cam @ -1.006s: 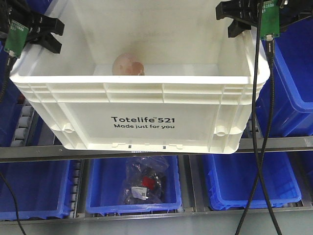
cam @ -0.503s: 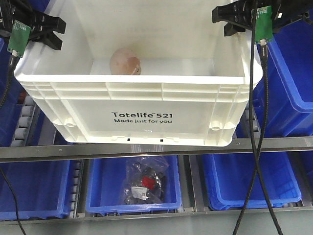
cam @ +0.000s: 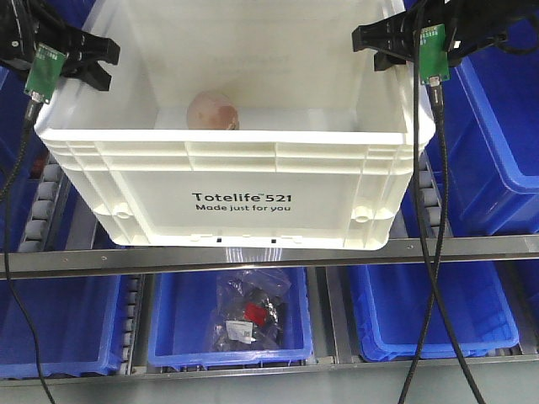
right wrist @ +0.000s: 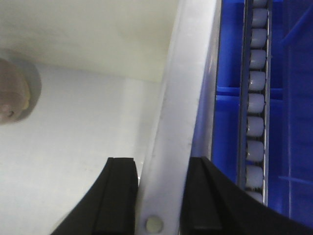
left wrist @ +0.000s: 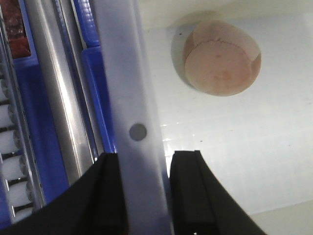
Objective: Place moving items into box and shelve
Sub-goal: 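Lower the tote with both grippers onto the shelf roller track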
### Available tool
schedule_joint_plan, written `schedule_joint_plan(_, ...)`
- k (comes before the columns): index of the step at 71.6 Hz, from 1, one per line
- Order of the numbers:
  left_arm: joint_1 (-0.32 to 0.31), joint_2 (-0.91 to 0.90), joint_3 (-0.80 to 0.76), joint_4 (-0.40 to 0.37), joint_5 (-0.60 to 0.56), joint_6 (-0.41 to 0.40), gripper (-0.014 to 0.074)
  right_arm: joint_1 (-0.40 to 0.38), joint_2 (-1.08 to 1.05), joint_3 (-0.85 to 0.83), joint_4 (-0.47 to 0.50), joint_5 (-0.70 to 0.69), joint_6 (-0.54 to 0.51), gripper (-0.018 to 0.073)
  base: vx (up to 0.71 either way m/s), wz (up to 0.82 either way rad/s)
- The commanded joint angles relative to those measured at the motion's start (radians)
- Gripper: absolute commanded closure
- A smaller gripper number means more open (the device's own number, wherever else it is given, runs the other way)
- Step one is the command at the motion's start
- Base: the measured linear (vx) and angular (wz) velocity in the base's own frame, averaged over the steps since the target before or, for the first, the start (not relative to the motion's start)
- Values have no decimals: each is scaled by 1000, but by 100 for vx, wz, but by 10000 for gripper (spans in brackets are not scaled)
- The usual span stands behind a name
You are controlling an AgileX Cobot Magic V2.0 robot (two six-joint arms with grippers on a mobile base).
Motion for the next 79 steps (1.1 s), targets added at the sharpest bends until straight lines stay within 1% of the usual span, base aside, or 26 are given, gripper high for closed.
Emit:
schedule_joint_plan(1,-22,-48,-38,-131,-114,13,613,16,-49,-43,77,-196,-32,567,0,0)
schedule_joint_plan(23,-22,-46,-38,-122,-151,16,613,16,6,-43,77,-301,-35,567,0,0)
schedule_joint_plan(35,-22,-46,-38,-69,-174,13,613,16,25,-43,81,-348,-35,567,0,0)
schedule_joint_plan(49,-22,-37,-38,-70,-204,13,613,16,49,-43,81,-381,-35,567,0,0)
schedule_joint_plan(66,-22,34,-38,-71,-192,13,613,16,71,-43,72,-401,-35,567,0,0)
schedule_joint_plan(79,-22,71,-38,-71,-201,14,613,16,101,-43,46,-409,-39,567,0,0)
